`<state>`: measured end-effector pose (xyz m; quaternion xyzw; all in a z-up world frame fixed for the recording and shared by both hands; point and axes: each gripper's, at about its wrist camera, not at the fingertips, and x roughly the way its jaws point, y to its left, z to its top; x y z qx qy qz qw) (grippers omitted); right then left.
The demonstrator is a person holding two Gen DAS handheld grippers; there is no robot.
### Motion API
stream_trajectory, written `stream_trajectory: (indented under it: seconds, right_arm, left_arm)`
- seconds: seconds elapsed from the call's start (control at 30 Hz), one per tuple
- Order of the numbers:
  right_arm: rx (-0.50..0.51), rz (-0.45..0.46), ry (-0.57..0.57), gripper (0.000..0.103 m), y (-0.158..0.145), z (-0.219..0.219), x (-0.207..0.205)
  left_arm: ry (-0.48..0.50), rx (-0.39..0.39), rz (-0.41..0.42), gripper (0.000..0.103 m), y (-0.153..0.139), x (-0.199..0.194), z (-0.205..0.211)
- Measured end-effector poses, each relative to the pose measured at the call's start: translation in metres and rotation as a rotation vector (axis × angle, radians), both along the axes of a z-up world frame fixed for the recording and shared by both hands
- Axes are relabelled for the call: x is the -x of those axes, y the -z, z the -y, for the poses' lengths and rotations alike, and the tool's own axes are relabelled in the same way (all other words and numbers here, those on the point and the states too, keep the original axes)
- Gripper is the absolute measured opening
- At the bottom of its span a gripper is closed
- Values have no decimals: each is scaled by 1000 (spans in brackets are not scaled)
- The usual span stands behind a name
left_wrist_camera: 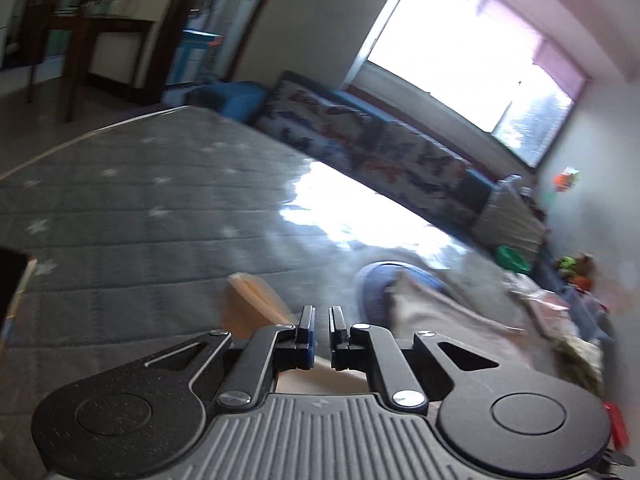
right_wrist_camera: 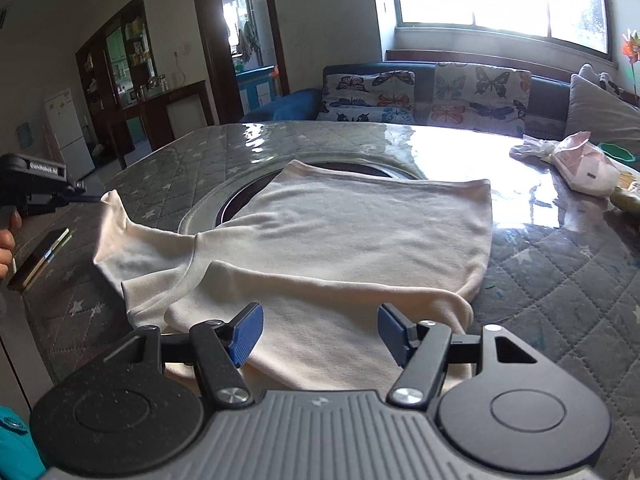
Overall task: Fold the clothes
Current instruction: 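Move the left gripper to the other sleeve and close on its cuff, then lift the sleeve with the left gripper and fold it over the body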
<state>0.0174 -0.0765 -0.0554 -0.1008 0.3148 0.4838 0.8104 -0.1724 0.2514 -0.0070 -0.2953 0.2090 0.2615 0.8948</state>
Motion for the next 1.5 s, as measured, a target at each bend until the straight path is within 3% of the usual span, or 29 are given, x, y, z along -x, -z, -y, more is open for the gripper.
stream_trajectory:
  seconds: [0.2,0.37,0.5,0.53,0.6,0.7,0.93,1.07,1.13,1.23,1.5]
  right_arm:
    - [-39,-2,40,65,-1,18,-3]
    - [-62,-9,53,65,-1,27,-5]
    - [-73,-15,54,65,0,31,-6]
    - [-69,-17,49,65,1,29,-6]
    - [-63,-21,41,65,2,27,-6]
    - [-59,-23,31,65,3,21,-5]
    - [-36,-23,25,65,4,11,-4]
    - [-19,-23,24,65,5,6,-3]
    - [-17,-21,23,65,4,4,-3]
    - [-20,-13,23,65,3,3,-2]
    - [-31,-7,30,65,2,8,0]
  left_arm:
    - [188,-46,63,6,-32,-39,41]
    - [206,-162,-12,12,-30,-53,57]
    - [131,-281,-164,27,-2,-53,58]
    - [107,-299,-204,35,10,-50,53]
    - [61,-324,-263,40,31,-44,44]
    - [7,-302,-319,41,51,-42,26]
    - [14,-260,-350,48,75,-44,8]
    - [6,-292,-345,47,76,-44,6]
    - [3,-293,-338,28,76,-43,1]
    - [0,-281,-316,11,73,-39,-5]
    - [89,-193,-118,7,31,-19,6]
